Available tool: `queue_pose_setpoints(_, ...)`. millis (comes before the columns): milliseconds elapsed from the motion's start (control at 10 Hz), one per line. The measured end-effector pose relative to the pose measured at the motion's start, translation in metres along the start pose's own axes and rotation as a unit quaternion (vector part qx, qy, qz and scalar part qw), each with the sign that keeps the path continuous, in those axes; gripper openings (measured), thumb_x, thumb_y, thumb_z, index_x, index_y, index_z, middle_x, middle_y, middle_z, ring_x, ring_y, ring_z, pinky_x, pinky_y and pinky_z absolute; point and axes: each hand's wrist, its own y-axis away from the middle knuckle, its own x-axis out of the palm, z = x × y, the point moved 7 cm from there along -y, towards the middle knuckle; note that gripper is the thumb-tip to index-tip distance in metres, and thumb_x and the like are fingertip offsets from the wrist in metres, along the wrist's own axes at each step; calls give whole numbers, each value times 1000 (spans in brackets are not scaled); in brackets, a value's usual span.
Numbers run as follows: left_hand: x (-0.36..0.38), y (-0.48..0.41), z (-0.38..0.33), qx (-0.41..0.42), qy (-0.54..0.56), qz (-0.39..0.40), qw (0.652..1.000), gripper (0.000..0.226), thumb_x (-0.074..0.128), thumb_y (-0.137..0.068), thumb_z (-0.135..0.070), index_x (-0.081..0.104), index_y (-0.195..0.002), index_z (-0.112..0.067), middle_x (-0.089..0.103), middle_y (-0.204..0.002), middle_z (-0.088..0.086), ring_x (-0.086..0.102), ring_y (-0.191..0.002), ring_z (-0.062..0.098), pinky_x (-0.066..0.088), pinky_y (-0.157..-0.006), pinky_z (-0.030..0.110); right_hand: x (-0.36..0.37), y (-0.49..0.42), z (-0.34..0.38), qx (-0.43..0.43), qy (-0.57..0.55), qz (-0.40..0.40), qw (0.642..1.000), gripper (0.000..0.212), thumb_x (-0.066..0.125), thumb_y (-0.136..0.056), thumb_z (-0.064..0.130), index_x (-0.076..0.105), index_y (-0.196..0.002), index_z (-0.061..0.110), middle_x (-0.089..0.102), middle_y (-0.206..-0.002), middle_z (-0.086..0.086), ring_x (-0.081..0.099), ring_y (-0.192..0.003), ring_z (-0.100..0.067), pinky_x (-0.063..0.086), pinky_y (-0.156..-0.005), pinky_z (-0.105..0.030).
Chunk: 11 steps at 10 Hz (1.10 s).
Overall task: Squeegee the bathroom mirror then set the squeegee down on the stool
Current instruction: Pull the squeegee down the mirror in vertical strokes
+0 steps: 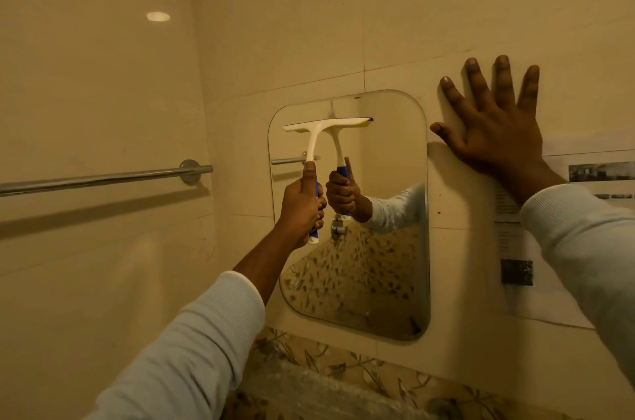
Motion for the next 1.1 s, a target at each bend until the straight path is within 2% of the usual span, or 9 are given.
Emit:
queue_pose_setpoints(500, -10, 29, 49, -20, -14, -23, 999, 63, 45, -82, -84, 50, -74, -22, 43, -53, -3, 33, -40, 12, 29, -40, 22, -4, 2, 3, 2, -12, 3, 1000, 86, 17, -101, 81, 5, -172, 34, -3, -180, -7, -6, -164, -44, 5, -123, -78)
queue_pose_setpoints(700, -13, 44, 71, -28, -24, -19, 999, 60, 45, -82, -86, 50, -64, -28, 42, -54, -2, 32, -40, 11, 29, -40, 23, -7, 1, 4, 2, -16, 4, 1000, 87, 17, -100, 81, 3, -172, 34, -5, -180, -7, -6, -164, -44, 4, -123, -78)
queue_pose_setpoints(800, -16, 49, 80, -40, -26, -20, 999, 61, 45, -85, -82, 50, -72, -23, 43, -54, -3, 33, -40, 11, 29, -40, 22, -6, 2, 4, 4, -17, 6, 1000, 87, 17, -100, 81, 3, -172, 34, -4, -180, -7, -6, -164, -44, 4, -123, -78)
queue_pose_setpoints(1100, -26, 71, 111, -60, -53, -25, 997, 55, 43, -87, -81, 54, -57, -35, 45, -53, -5, 35, -40, 10, 32, -40, 24, -6, 1, 3, 6, -10, 8, 1000, 87, 18, -100, 81, 4, -172, 34, -3, -180, -7, -6, -164, -44, 5, -123, -78)
